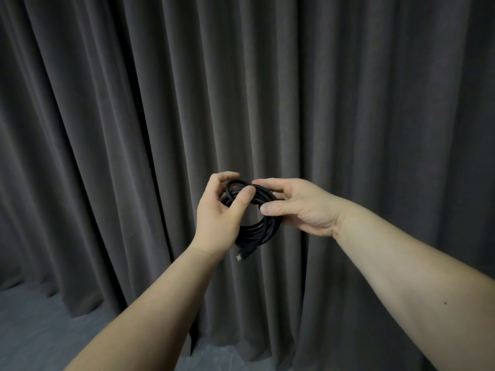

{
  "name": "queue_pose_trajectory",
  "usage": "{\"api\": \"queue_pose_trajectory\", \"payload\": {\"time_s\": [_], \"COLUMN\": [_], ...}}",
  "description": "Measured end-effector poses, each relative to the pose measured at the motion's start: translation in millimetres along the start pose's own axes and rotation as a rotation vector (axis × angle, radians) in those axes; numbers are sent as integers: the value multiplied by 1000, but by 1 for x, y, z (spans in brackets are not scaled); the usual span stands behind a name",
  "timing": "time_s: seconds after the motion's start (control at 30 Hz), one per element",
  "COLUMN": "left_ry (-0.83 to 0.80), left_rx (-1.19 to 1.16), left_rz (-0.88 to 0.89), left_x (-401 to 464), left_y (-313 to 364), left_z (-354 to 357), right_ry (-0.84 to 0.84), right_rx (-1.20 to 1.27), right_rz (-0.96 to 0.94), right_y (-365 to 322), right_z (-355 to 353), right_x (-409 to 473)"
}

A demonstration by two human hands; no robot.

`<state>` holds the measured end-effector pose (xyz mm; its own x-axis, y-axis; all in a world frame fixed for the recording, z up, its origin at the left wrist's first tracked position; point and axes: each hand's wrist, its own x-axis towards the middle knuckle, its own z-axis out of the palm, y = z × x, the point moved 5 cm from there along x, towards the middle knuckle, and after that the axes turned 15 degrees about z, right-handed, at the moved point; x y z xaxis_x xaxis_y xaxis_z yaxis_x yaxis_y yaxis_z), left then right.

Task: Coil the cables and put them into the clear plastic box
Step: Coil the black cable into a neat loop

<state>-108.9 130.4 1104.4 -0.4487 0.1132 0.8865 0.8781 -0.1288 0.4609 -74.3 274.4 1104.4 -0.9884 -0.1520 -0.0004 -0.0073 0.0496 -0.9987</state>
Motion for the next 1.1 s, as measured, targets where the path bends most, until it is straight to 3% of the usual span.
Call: {"api": "queue_pose_trajectory", "payload": {"time_s": [0.3,0.57,0.67,0.83,1.1], "left_ry": [-104,-335,-293,-76,-82], "left_rx": [-67,-31,-59,-146,-180], "left_rz": [-48,-157,-199,-261,-279], "left_x": [6,6,3,-6,-9], "left_y": [0,-14,-14,-15,-17], "left_z": [1,1,4,7,14], "right_ry": [-12,25,34,84,219], "right_rx": [23,-42,-58,-96,-421], "right_rz": [-26,-26,-13,11,-209], "right_y": [1,5,9,8,-15], "right_z": [-2,-3,-2,-3,10], "right_x": [2,4,4,3,-6]}}
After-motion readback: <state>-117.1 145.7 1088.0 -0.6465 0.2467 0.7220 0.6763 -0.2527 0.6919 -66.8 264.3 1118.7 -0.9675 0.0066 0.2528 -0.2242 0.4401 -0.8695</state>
